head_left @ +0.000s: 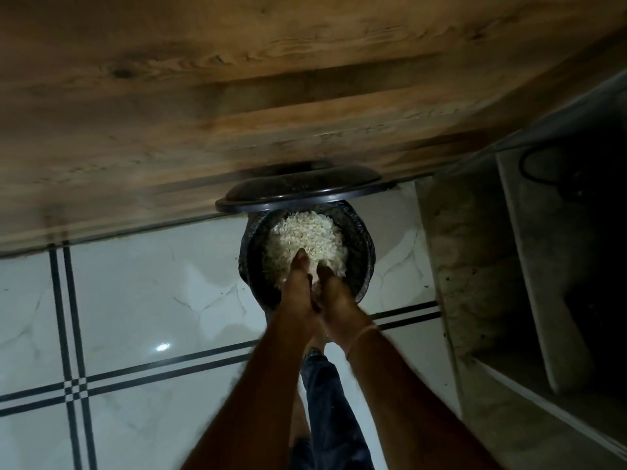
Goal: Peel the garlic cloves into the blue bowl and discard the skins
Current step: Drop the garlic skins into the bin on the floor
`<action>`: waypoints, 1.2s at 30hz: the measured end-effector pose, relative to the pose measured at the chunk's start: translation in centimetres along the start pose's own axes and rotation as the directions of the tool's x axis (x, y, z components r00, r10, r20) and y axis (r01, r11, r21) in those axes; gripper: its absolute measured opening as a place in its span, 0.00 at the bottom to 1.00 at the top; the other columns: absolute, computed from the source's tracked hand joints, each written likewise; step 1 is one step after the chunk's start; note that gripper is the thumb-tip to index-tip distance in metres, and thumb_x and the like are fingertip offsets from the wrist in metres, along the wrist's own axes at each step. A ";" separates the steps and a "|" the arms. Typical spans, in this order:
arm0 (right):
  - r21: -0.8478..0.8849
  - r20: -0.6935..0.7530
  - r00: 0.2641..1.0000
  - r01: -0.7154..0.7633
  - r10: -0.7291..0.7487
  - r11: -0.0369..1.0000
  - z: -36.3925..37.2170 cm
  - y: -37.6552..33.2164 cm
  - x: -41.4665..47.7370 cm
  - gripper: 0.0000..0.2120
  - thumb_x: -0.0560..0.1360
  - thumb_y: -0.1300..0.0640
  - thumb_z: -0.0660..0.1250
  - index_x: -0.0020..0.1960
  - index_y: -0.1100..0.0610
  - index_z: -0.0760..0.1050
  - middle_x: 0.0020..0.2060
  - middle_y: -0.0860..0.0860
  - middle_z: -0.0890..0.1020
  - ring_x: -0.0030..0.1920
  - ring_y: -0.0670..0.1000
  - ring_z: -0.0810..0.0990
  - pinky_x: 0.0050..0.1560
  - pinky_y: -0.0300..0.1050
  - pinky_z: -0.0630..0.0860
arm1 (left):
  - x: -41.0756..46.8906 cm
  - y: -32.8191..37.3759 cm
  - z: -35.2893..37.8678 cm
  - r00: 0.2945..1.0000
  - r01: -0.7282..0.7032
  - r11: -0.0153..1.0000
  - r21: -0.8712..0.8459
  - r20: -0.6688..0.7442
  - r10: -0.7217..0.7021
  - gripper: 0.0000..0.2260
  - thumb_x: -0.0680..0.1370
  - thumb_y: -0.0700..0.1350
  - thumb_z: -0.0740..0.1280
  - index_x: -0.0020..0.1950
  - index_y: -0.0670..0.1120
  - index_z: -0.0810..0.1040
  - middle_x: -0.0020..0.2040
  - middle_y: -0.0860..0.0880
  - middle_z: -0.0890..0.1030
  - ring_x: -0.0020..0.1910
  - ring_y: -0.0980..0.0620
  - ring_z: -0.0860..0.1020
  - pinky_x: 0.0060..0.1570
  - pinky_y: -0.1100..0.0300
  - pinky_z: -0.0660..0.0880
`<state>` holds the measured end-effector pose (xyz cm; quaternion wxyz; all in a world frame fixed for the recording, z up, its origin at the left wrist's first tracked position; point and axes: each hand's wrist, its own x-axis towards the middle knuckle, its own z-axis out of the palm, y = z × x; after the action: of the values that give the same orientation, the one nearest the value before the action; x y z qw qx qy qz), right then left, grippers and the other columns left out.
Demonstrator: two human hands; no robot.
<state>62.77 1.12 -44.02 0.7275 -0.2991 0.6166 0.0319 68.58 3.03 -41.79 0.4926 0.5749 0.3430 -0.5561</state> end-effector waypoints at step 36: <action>-0.539 -0.668 0.298 0.437 -0.682 0.720 -34.9 13.8 -59.3 0.19 0.85 0.46 0.59 0.69 0.53 0.79 0.64 0.50 0.81 0.64 0.50 0.79 0.62 0.45 0.75 | -51.7 -31.7 9.4 0.230 -0.789 -0.570 0.229 0.971 0.072 0.21 0.81 0.50 0.70 0.73 0.50 0.76 0.71 0.48 0.77 0.69 0.46 0.74 0.66 0.51 0.71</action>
<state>12.28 15.01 2.72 0.2575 -0.5633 0.7280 -0.2938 28.34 10.93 3.85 0.1974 0.6044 -0.7020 -0.3209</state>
